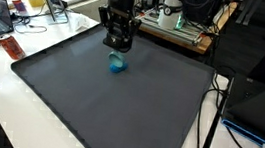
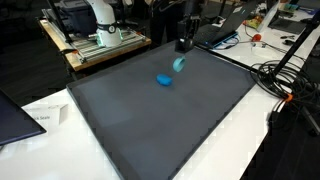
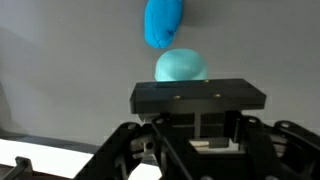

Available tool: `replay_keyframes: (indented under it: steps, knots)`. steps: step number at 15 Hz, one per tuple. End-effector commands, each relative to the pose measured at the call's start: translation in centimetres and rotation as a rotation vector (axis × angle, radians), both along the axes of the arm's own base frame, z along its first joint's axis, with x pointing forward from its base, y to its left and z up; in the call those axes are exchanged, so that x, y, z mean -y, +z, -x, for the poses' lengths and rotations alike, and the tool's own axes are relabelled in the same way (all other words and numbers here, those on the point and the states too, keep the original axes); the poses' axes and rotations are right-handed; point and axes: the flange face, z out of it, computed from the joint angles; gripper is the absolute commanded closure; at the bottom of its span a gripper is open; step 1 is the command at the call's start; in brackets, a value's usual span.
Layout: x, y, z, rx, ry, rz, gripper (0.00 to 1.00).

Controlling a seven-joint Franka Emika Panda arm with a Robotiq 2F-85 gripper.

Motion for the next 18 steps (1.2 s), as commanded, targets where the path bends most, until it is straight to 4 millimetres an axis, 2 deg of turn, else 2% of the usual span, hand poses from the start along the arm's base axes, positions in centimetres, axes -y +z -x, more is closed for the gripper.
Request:
replay_keyframes:
  steps: [1,6,18]
  knots:
    - [0.3,1.4,2.0,0.058,0.047,-0.038,0.72]
    - [0.1,1.8,3.1,0.096,0.077,-0.055,0.72]
    - [0.3,0.8,7.2,0.170,0.120,-0.080,0.72]
